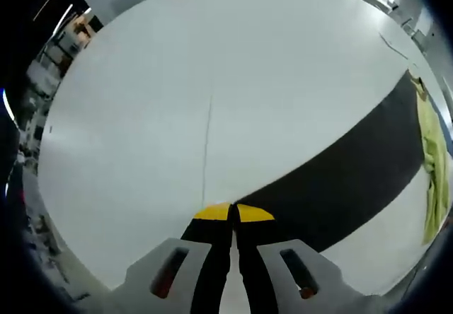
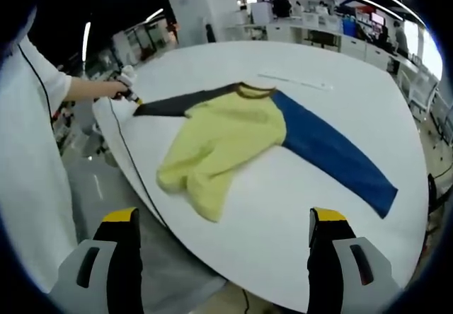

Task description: Fold the garment on the visible template until the final outline fits inside the template.

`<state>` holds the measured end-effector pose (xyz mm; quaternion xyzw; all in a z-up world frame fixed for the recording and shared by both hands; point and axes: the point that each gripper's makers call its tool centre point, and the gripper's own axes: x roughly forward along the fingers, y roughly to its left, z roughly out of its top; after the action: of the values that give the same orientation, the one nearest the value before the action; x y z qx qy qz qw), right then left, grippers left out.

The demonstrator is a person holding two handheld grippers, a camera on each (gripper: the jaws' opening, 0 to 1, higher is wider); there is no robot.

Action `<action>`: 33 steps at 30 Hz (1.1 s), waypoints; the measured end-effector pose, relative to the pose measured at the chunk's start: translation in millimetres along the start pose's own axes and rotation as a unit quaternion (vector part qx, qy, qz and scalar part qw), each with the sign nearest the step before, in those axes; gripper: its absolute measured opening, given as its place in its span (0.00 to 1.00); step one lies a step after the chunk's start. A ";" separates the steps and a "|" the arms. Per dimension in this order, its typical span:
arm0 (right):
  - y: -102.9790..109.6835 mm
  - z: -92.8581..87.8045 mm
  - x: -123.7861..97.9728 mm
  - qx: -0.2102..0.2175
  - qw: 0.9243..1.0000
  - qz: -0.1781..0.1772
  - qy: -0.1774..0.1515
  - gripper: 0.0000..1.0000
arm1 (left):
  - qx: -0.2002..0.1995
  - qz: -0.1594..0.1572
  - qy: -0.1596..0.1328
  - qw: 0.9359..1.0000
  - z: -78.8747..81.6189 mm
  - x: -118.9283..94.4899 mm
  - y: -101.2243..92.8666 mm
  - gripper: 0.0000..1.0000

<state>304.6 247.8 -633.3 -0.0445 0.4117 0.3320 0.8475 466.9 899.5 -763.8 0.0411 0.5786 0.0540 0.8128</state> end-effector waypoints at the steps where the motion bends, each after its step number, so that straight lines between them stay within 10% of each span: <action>1: -0.4 0.2 0.0 0.000 1.000 0.000 0.000 0.99 | 0.000 0.000 0.000 1.000 0.4 0.1 0.0 0.00; 33: 2.4 -2.2 0.0 0.006 1.000 -0.006 0.001 0.99 | 0.001 0.002 -0.005 1.000 4.8 4.9 6.5 0.00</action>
<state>301.7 248.9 -634.3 -0.0423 0.4141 0.3240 0.8495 472.8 906.5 -766.0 0.0432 0.5748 0.0548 0.8153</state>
